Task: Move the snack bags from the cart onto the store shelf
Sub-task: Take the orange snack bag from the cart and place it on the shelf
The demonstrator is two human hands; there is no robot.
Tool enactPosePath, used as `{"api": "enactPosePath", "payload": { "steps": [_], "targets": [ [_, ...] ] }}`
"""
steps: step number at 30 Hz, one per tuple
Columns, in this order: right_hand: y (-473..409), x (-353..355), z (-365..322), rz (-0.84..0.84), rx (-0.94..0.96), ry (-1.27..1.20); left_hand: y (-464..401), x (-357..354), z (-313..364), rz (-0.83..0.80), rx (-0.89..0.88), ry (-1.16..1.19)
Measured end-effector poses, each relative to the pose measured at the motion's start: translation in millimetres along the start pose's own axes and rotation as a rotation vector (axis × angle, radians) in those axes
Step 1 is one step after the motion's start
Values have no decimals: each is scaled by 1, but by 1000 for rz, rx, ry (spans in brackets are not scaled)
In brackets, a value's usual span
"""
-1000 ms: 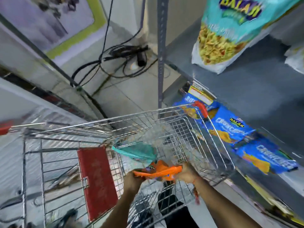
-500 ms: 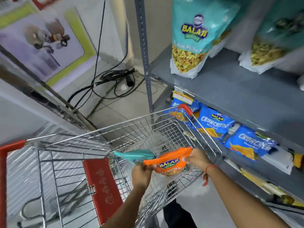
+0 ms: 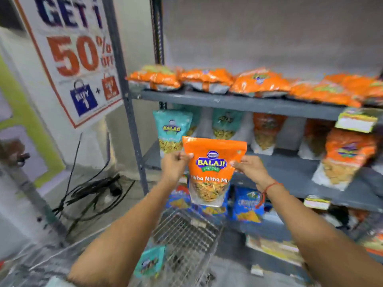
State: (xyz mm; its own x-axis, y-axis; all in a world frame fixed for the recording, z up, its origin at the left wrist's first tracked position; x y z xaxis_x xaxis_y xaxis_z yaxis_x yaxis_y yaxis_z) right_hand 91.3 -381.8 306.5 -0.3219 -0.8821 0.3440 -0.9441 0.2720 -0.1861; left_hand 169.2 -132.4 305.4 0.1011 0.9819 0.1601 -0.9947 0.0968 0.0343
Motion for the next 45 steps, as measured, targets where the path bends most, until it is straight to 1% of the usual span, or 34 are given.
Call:
{"api": "enactPosePath", "payload": {
  "steps": [4,6,9,12,15,19,26,31,36,40,45],
  "targets": [
    [0,73,-82,169,145,11,-14,-27,90,-105,-72,32],
    [-3,110,-108,255,188,37,-9,-44,135,-140,-110,59],
    [-3,152,-136,321,240,55,-2,-69,186,-181,-140,114],
    [-1,180,-144,388,244,44,-5,-89,206,-199,-147,117],
    [-1,192,-140,387,228,49,-5,-104,211,-226,-162,126],
    [-6,195,-125,383,223,36,-14,-119,200,-250,-128,126],
    [-27,198,-53,350,116,34,-39,-157,149,-241,-50,95],
    [-49,211,19,344,38,57,-62,-207,97,-245,28,48],
    [-79,235,75,346,-28,45,-90,-272,60,-257,100,63],
    [-109,259,120,353,-54,70,-111,-314,40,-201,144,89],
    [-139,278,154,349,-77,53,-134,-351,29,-147,176,108]
  ]
}}
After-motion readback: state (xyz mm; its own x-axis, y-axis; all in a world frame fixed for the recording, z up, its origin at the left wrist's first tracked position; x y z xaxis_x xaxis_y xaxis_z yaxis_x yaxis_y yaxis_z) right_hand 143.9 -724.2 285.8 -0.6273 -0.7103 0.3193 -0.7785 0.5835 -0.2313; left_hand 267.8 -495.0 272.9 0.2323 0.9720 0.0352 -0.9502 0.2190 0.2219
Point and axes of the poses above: each hand's wrist, its own y-axis away from the middle knuckle, its own x-axis out of the back of the hand, z = x × y, the point moved 8 cm from there along -y, towards the middle knuckle, and after that the axes turned 10 degrees about x, right-handed, at the moved point
